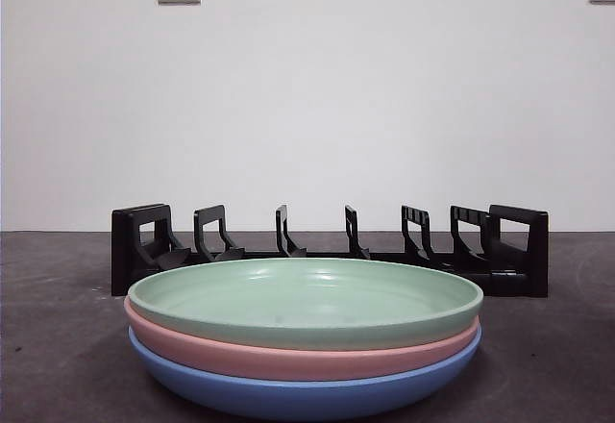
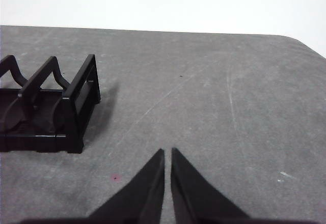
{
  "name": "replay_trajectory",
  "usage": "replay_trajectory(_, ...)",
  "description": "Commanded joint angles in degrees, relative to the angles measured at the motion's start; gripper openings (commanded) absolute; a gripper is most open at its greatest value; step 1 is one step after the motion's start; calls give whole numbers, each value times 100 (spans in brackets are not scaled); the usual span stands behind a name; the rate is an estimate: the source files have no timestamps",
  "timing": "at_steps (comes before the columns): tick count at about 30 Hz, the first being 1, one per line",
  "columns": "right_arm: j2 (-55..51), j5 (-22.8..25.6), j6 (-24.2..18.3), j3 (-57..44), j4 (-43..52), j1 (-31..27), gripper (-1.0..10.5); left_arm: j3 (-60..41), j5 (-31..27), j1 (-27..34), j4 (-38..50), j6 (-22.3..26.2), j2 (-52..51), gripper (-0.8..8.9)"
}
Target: Place the plate
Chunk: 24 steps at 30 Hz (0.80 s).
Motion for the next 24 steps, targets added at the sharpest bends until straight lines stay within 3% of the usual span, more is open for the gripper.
replay_trajectory(1, -4, 17, 81, -26, 44, -13, 19, -105, 7, 11, 70, -28, -2, 7)
replay_trajectory(24, -4, 17, 81, -26, 44, -13, 20, -105, 7, 11, 352, -26, -2, 7)
